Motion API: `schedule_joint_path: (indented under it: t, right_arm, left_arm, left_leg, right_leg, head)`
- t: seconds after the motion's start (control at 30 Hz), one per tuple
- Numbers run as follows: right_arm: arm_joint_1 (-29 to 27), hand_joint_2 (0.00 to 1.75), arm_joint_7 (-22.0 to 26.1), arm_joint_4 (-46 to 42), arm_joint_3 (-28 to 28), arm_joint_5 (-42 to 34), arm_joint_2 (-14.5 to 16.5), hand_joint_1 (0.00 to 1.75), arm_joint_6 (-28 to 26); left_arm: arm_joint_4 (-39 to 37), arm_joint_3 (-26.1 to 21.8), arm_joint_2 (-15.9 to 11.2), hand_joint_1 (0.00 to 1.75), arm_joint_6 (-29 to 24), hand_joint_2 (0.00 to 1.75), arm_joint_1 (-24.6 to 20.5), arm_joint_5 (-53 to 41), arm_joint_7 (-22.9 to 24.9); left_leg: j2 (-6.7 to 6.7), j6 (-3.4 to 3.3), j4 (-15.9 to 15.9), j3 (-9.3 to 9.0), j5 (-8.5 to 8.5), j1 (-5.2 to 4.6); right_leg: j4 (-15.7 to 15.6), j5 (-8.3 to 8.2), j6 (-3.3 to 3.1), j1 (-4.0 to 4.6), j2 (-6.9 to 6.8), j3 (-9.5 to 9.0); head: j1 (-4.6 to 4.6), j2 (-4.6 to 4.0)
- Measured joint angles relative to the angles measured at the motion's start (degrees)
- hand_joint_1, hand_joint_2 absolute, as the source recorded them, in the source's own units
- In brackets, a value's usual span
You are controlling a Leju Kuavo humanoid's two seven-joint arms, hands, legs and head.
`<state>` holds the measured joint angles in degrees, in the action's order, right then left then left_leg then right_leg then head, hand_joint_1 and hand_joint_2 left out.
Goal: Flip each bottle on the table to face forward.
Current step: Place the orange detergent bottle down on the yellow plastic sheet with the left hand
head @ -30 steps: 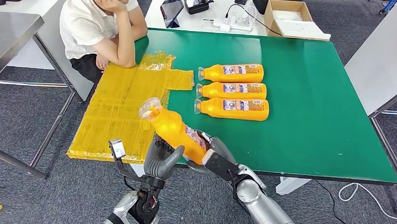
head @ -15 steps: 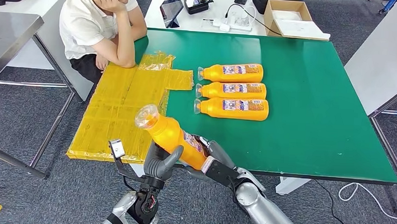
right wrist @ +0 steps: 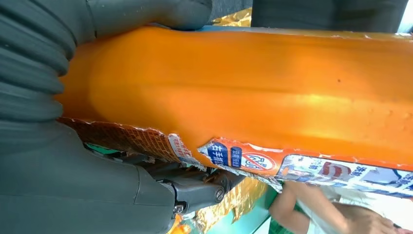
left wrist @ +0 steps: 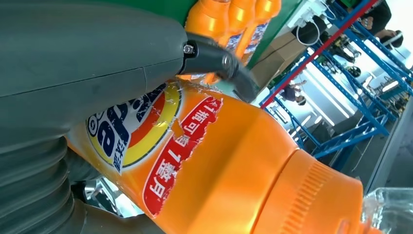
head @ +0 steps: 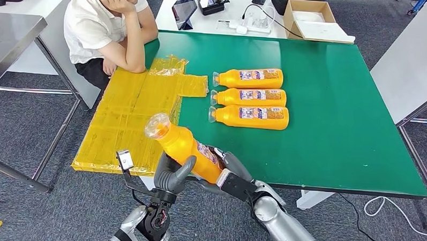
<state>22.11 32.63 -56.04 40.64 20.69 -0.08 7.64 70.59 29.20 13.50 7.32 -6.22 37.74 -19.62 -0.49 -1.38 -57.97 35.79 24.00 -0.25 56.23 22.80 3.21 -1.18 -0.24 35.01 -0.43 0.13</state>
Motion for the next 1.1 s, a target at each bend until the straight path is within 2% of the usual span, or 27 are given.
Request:
schedule_joint_path:
  t: [0.03, 0.17, 0.33, 0.6, 0.87, 0.97, 1.1]
  right_arm:
    - [0.01, 1.75, 0.01, 0.00, 0.09, -0.11, 0.01, 0.00, 0.25]
    - [-0.29, 0.00, -0.03, -0.04, 0.16, -1.22, 0.03, 0.00, -0.01]
    - [-2.24, 0.00, 1.04, -1.77, -0.55, -1.56, 0.04, 0.00, -3.10]
    - [-4.02, 0.00, 2.33, -3.87, -1.32, -2.20, 0.03, 0.00, -3.35]
    - [-9.55, 0.00, 5.46, -10.31, -5.46, -4.18, 0.63, 0.00, -5.98]
    - [-13.05, 0.00, 6.48, -13.64, -8.21, -2.91, 1.54, 0.00, -12.88]
    - [-18.03, 0.00, 7.28, -20.64, -11.19, 2.52, 2.67, 0.00, -28.59]
  left_arm:
    - [-0.08, -0.06, -0.03, 1.75, 0.21, 1.75, -0.06, -0.01, -0.13]
    - [-0.25, -0.45, -0.04, 1.75, 0.91, 1.75, -0.11, 0.40, -0.50]
    - [0.19, -0.85, -0.04, 1.75, 2.12, 1.75, 0.08, 1.14, -0.34]
    - [0.81, -1.02, -0.03, 1.75, 2.28, 1.75, 0.12, 1.47, -0.20]
    - [2.37, -1.54, -0.14, 1.75, 2.22, 1.75, 0.22, 2.51, 0.54]
    - [3.42, -2.31, -0.56, 1.75, -3.96, 1.75, 0.32, -3.68, -1.80]
    - [4.49, -4.25, -1.94, 1.75, -23.33, 1.75, -0.05, -23.99, -7.34]
  left_leg:
    - [0.00, 0.00, 0.00, 0.00, 0.00, 0.00]
    - [0.00, 0.00, 0.00, 0.00, 0.00, 0.00]
    - [-0.01, 0.00, 0.00, 0.04, 0.00, 0.00]
    - [-0.01, 0.00, 0.00, 0.03, 0.00, 0.00]
    - [-0.02, 0.00, 0.00, 0.06, 0.01, 0.00]
    - [-0.02, 0.01, 0.00, 0.08, 0.02, 0.00]
    - [0.00, 0.03, 0.00, 0.09, 0.03, 0.02]
  right_leg:
    - [0.00, 0.00, 0.00, 0.00, 0.00, 0.00]
    - [0.00, 0.00, 0.00, 0.00, 0.00, 0.00]
    - [0.00, 0.00, 0.00, -0.01, -0.01, 0.01]
    - [0.00, 0.00, 0.00, 0.00, -0.01, 0.03]
    - [0.00, 0.01, 0.00, 0.00, -0.01, 0.04]
    - [0.00, 0.02, 0.00, 0.00, -0.01, 0.05]
    - [0.01, 0.02, 0.00, 0.01, 0.00, 0.08]
  head:
    - [-0.01, 0.00]
    - [-0.01, 0.00]
    - [0.01, 0.00]
    - [0.00, 0.00]
    - [0.01, 0.00]
    - [0.01, 0.00]
    - [0.01, 0.00]
